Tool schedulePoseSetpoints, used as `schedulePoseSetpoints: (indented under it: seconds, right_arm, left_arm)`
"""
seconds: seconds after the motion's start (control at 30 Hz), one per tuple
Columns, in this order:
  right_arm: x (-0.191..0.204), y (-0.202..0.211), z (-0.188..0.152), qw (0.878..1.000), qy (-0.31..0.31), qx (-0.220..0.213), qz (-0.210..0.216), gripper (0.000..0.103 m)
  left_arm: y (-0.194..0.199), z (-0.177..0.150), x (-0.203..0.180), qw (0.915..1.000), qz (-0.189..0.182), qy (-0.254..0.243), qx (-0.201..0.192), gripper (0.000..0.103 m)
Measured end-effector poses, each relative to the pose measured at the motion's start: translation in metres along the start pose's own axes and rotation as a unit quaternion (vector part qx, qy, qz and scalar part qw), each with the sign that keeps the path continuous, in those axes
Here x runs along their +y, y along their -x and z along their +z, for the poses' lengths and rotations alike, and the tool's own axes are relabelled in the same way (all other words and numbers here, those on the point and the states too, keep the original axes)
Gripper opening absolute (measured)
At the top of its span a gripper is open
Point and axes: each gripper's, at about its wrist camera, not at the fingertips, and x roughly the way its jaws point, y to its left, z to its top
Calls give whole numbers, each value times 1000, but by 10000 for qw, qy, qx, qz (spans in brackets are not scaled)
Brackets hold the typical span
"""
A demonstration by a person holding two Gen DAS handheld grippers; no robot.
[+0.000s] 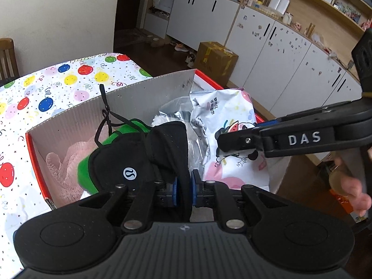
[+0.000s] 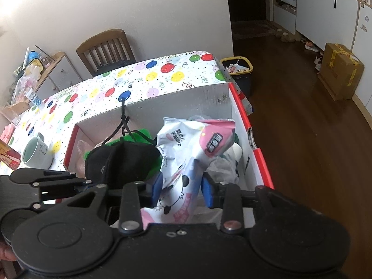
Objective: Organize soft objects
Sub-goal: 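Lower the mask into the box with left tool while right tool releases the packet inside, then open both tools and withdraw them upward from the box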
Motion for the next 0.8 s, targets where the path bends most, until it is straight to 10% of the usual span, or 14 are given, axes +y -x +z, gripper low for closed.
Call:
schedulePoseSetpoints:
  seconds: [0.27, 0.4, 0.8]
  right_arm:
    - [2, 17, -6, 9996, 169, -208, -4, 57]
    - [1, 30, -11, 9993, 162, -332, 36, 62]
    - [8, 72, -27, 9955, 244, -892, 197, 74]
  left_arm:
    - [11, -5, -4, 9999, 75, 83, -87, 31]
    - [21, -7, -8, 9997, 105, 48, -225, 62]
    - [65, -8, -15, 9969, 269, 8, -744, 75]
